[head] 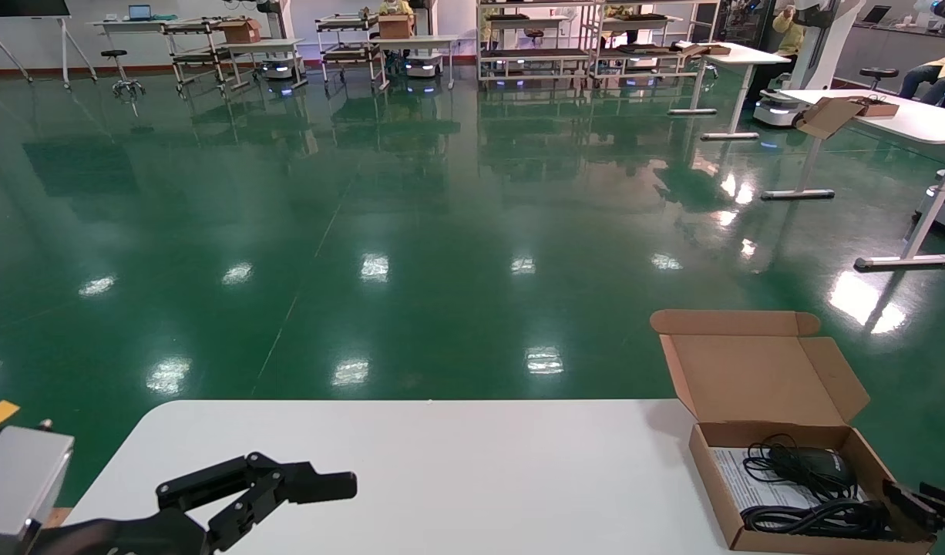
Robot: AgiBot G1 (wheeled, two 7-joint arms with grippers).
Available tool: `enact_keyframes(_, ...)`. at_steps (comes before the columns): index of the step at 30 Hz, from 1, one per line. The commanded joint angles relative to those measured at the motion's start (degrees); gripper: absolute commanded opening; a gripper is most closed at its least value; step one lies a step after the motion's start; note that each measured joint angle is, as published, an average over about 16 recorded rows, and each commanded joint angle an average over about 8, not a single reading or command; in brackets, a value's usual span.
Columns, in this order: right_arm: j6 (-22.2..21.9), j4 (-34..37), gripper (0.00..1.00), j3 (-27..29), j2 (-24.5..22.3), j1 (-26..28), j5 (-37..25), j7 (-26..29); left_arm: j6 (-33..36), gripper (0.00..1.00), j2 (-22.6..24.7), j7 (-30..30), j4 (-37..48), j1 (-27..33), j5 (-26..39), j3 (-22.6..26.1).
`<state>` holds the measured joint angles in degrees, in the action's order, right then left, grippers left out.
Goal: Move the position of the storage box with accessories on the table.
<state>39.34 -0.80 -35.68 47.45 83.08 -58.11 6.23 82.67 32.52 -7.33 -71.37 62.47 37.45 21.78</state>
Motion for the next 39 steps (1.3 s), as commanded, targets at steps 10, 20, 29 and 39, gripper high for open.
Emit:
enact_keyframes(10, 5.72, -1.1, 1.0, 0.9, -1.68, 2.76, 1.33, 0.82, 0.0, 1.0, 0.0, 0.0, 0.0, 0.0, 0.0, 0.0)
enact_keyframes(20, 22.53, -4.03, 1.0, 1.28, -5.06, 6.99, 2.28, 4.43, 0.0, 1.0, 0.0, 0.0, 0.0, 0.0, 0.0, 0.0)
enact_keyframes(29, 35.9, -4.17, 1.0, 3.13, -5.65, 11.38, 5.67, 13.66, -0.01, 1.0, 0.0, 0.0, 0.0, 0.0, -0.01, 0.0)
enact_keyframes(39, 39.79, -2.76, 1.0, 4.83, -5.09, 12.06, 8.56, 17.14, -0.02, 1.0, -0.02, 0.01, 0.02, -0.01, -0.03, 0.0)
